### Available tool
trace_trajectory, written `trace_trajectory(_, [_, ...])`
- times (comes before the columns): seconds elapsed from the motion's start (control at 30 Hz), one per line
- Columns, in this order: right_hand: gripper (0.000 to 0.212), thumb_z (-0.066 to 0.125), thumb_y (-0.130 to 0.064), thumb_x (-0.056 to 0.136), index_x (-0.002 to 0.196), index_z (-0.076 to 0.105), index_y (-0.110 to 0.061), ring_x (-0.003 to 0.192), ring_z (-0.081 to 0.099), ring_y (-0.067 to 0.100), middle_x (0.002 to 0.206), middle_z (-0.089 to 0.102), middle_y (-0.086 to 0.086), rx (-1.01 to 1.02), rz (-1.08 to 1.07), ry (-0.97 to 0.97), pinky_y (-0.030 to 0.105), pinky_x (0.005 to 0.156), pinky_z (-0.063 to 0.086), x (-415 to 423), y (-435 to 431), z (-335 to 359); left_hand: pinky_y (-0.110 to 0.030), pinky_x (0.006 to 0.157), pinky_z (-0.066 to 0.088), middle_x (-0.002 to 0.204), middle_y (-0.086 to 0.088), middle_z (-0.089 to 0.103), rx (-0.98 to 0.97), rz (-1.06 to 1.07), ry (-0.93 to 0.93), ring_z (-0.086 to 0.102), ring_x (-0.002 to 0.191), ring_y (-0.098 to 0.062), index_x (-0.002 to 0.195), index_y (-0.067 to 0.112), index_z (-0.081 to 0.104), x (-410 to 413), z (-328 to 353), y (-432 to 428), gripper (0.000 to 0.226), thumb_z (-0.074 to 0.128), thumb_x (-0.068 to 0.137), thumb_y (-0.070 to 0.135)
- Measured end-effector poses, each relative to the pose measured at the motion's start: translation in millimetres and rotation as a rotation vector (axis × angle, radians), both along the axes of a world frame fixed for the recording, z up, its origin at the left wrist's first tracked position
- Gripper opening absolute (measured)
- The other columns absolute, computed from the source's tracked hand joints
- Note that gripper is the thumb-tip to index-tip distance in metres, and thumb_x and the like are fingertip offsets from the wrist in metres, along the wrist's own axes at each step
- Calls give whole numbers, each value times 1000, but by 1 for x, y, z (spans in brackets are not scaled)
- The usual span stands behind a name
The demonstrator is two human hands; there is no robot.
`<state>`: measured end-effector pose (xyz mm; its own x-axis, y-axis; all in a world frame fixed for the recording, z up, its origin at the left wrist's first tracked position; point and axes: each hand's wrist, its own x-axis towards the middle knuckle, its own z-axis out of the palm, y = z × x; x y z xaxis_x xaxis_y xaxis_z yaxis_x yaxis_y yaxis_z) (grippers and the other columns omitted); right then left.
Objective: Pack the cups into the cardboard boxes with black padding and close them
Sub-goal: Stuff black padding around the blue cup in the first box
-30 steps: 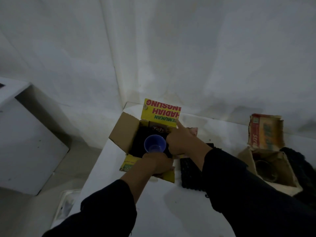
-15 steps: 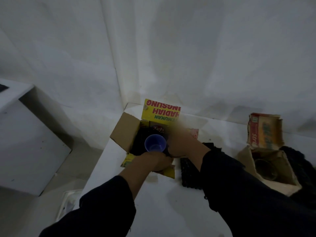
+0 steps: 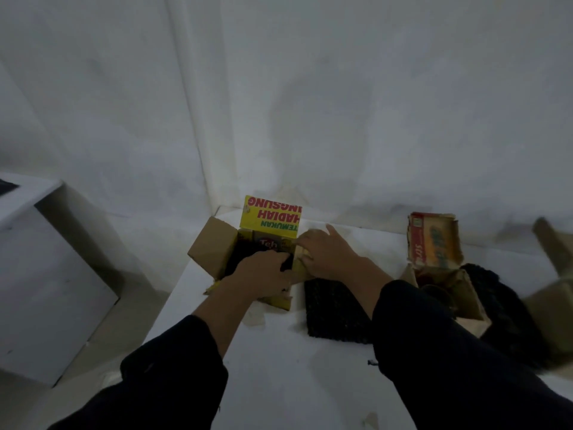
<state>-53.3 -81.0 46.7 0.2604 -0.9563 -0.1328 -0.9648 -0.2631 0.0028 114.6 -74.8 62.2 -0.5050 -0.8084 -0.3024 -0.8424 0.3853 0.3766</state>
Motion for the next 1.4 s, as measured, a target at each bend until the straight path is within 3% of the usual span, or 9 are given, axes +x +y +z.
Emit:
trace_trajectory(0.1, [47, 36, -32, 98, 143, 36, -22, 142, 25, 19, 150, 36, 1, -71, -52, -77, 47, 117, 11, -15, 17, 7, -39, 95, 45, 129, -9, 53, -132, -29, 49, 51, 116, -29, 134, 10, 44, -14, 8, 13, 62, 34, 88, 50])
trace_trajectory(0.23, [47, 42, -31, 97, 143, 38, -21, 138, 32, 21, 148, 39, 1, -146, -148, -225, 42, 115, 18, -40, 42, 15, -41, 100, 43, 138, -7, 47, -373, -117, 49, 44, 128, -29, 143, 18, 33, -42, 3, 20, 60, 23, 92, 48])
trace_trajectory(0.33, [50, 43, -32, 97, 144, 34, -18, 138, 32, 22, 149, 38, 4, -136, -219, -254, 40, 115, 20, -62, 61, 16, -38, 115, 26, 153, -7, 30, -360, -103, 97, 26, 142, -24, 149, 12, 23, -66, 5, 32, 63, 39, 94, 40])
trace_trajectory(0.57, [52, 44, -30, 97, 146, 31, -15, 137, 34, 22, 147, 39, 7, -80, -335, -304, 35, 113, 27, -99, 99, -1, -40, 121, 6, 156, -6, 22, -413, -122, 165, 16, 145, -22, 150, 12, 18, -112, -11, 63, 59, 39, 96, 25])
trace_trajectory(0.77, [51, 43, -30, 96, 143, 32, -14, 134, 36, 20, 146, 39, 4, -22, -360, -247, 35, 111, 16, -101, 115, -34, -30, 120, 13, 158, -7, 13, -209, -115, 115, 10, 147, -22, 151, 8, 7, -122, -60, 73, 61, 35, 99, 23])
trace_trajectory(0.93, [55, 44, -28, 96, 146, 27, -10, 141, 27, 23, 151, 33, 8, 46, -316, -278, 29, 115, 19, -100, 113, -76, -34, 118, 20, 159, -9, 10, -76, -40, 8, 9, 147, -25, 150, 6, 1, -121, -101, 73, 67, 37, 99, 28])
trace_trajectory(1.03, [59, 42, -30, 97, 149, 21, -10, 146, 15, 25, 156, 23, 8, 104, -342, -289, 35, 119, 19, -100, 110, -100, -39, 118, 20, 159, -10, 9, -37, -4, -84, 9, 147, -26, 150, 5, 1, -121, -120, 72, 69, 37, 98, 31])
trace_trajectory(1.27, [60, 36, -35, 99, 151, 15, -14, 148, 4, 24, 160, 9, 4, 180, -389, -268, 37, 120, 17, -98, 107, -140, -43, 119, 11, 159, -5, 12, -89, 99, -203, 7, 147, -22, 151, 8, 8, -131, -152, 71, 63, 27, 99, 38])
trace_trajectory(1.4, [59, 37, -37, 98, 150, 19, -17, 148, 6, 23, 160, 11, 3, 127, -416, -264, 38, 119, 18, -96, 108, -155, -39, 111, 23, 149, -1, 36, -231, 227, -117, 28, 138, -21, 148, 17, 22, -137, -153, 73, 57, 32, 98, 42])
